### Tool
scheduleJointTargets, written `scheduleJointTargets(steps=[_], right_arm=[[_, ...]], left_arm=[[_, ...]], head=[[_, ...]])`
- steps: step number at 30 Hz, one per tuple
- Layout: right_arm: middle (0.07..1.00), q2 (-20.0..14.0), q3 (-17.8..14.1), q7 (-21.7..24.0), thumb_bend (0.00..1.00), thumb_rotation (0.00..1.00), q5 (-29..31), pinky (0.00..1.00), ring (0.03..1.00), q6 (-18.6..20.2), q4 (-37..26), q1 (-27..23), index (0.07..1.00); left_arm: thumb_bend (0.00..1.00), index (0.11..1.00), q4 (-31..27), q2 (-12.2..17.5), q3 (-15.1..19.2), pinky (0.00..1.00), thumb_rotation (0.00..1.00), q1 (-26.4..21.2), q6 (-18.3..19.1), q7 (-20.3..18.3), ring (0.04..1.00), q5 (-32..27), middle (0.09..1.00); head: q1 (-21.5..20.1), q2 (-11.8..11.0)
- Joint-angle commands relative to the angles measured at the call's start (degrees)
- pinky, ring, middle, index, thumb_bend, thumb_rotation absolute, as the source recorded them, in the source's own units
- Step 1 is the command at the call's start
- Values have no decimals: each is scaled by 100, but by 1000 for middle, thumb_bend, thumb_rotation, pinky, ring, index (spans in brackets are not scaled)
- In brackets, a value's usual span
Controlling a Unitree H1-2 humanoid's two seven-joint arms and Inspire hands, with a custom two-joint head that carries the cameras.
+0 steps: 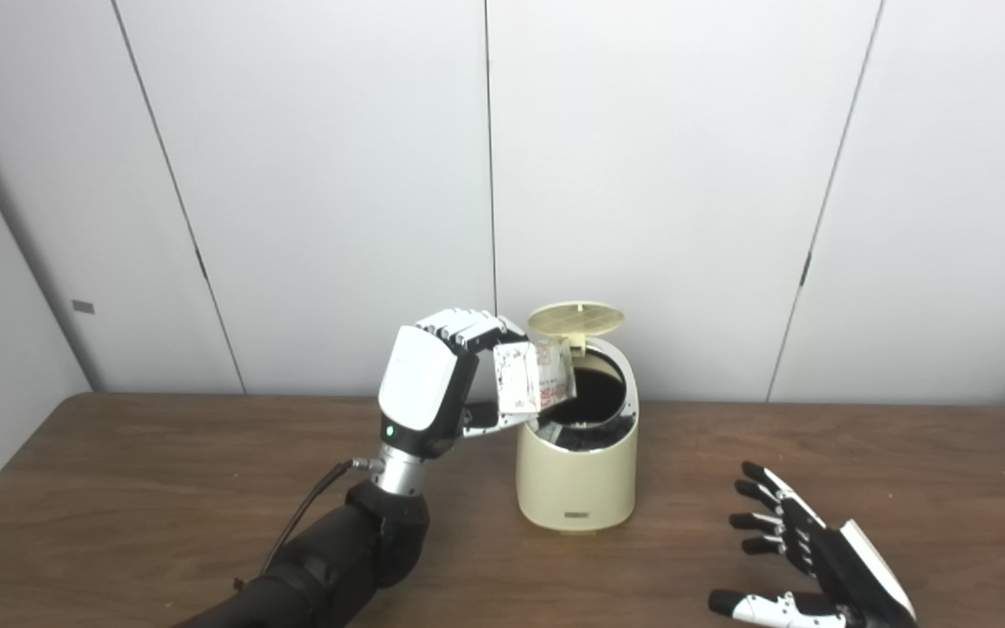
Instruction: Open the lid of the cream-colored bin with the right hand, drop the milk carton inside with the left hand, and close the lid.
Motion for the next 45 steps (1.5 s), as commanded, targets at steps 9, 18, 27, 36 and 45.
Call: scheduleJointTargets(steps=[9, 18, 27, 36, 45], right_arm=[[906, -44, -57, -44, 819, 311, 49, 712, 793, -189, -222, -123, 943], [908, -31, -51, -51, 801, 308, 47, 726, 796, -194, -208, -138, 942], [906, -19, -61, -67, 781, 276, 16, 719, 796, -134, -282, -146, 939], [907, -37, -72, -50, 788, 274, 44, 697, 798, -161, -227, -165, 938], [906, -22, -54, -53, 800, 304, 10, 707, 790, -108, -265, -153, 939]], left_arm=[[502, 506, -463, 207, -54, 480, 0, -132, 23, -982, 452, -478, 498], [504, 499, -1072, 370, 180, 471, 0, 4, 23, -2112, 453, -811, 497], [504, 499, -1079, 415, 350, 463, 0, 8, 23, -2237, 445, -507, 497], [503, 502, -943, 325, 647, 480, 0, 48, 24, -2455, 447, -291, 502], [880, 947, -1228, 262, 1347, 748, 181, 271, 572, -3477, 882, 237, 943]], head=[[7, 51], [-1, 82], [0, 133], [-4, 134], [18, 133]])
